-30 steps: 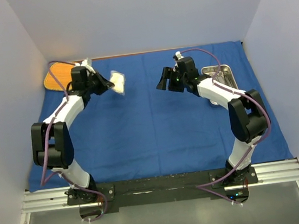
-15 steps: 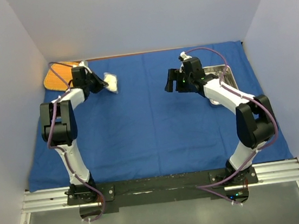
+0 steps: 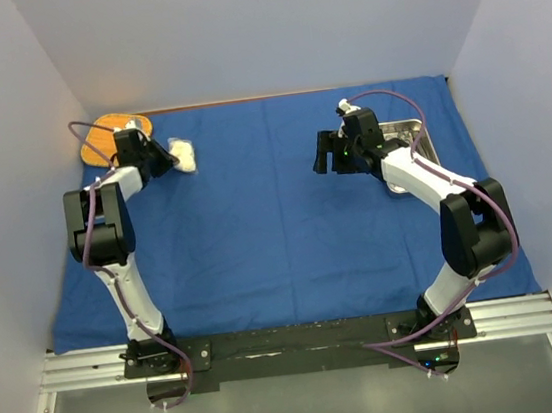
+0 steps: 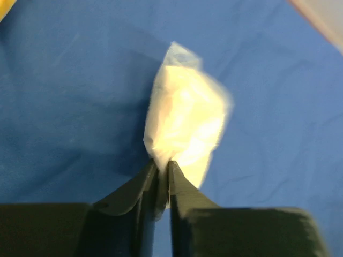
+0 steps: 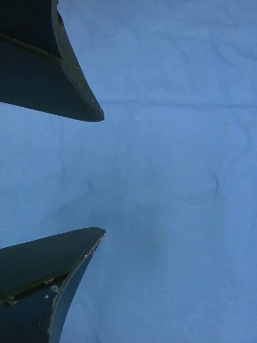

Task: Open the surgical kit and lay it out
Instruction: Place the medical item in the surgical kit.

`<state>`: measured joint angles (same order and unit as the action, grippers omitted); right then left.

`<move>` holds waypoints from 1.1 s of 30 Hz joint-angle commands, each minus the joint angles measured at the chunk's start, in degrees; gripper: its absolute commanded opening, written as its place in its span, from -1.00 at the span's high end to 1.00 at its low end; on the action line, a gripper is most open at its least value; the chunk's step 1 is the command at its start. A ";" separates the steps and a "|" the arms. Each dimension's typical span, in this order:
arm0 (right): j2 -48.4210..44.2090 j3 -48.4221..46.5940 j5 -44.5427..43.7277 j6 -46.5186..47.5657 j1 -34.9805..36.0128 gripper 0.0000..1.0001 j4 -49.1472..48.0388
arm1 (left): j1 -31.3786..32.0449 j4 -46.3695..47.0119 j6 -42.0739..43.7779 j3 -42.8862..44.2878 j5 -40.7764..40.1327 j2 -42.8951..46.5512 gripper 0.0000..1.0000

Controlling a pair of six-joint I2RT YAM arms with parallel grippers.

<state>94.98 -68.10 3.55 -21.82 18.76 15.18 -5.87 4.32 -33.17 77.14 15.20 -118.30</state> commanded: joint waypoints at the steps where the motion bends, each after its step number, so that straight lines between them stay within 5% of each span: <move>1: -2.17 0.42 -1.88 1.17 -0.13 -0.70 -0.15 | -0.55 -8.43 3.90 3.88 -5.16 -2.81 0.48; 9: -1.99 -0.02 -3.02 2.31 -0.48 -0.69 0.29 | -0.63 -15.12 7.85 6.43 -15.01 0.35 -0.14; 15: -2.08 -1.42 -3.46 3.72 -1.27 -0.70 1.52 | -0.37 -18.72 9.35 10.74 -16.61 2.19 -0.31; 24: -2.17 -1.51 -4.25 4.07 -1.71 -0.69 2.22 | 1.65 -8.04 6.46 8.38 -10.38 5.19 -0.30; 33: -2.61 -0.99 -5.13 4.68 -1.98 -0.69 3.36 | 2.00 1.84 -0.14 9.60 -2.02 -1.66 -0.21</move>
<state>94.98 -67.48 0.38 -18.44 17.19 18.22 -4.08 0.21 -29.95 85.14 9.08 -116.46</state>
